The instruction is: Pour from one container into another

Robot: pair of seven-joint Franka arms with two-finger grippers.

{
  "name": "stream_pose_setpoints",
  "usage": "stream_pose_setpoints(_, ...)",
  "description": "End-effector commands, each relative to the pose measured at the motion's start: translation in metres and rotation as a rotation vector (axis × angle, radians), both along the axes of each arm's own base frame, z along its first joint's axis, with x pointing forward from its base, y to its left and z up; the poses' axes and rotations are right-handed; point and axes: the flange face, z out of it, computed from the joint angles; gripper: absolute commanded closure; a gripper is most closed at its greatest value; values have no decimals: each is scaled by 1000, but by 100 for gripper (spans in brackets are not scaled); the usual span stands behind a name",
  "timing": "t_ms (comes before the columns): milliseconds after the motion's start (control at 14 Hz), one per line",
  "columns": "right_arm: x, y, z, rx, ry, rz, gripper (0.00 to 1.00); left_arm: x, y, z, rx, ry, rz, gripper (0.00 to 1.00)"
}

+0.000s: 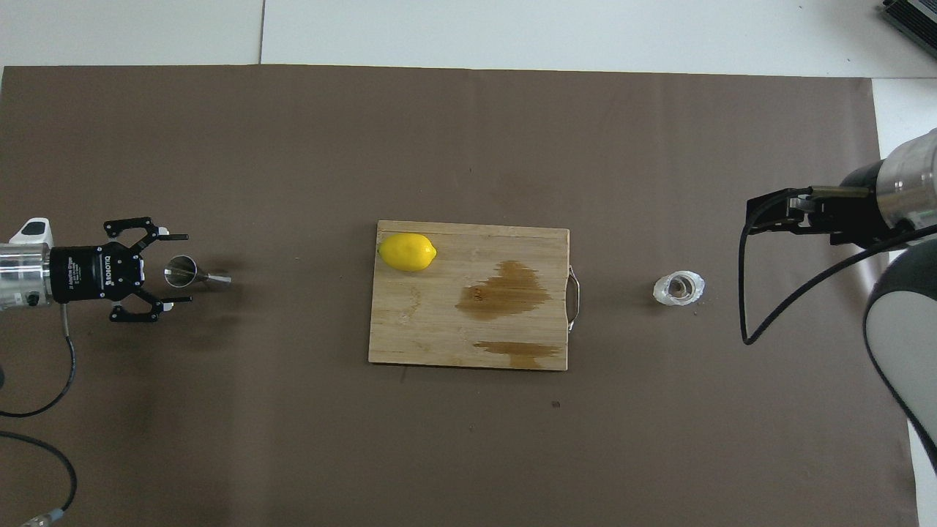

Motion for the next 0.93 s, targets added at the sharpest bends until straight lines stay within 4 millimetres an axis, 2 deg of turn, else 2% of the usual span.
stream_pose_setpoints(0, 1, -3, 2, 25, 12, 9, 0, -4, -2, 8, -24, 26, 18, 0)
stream_pose_setpoints(859, 1, -2, 2, 25, 12, 11, 0, -1, 4, 13, 46, 71, -6, 0)
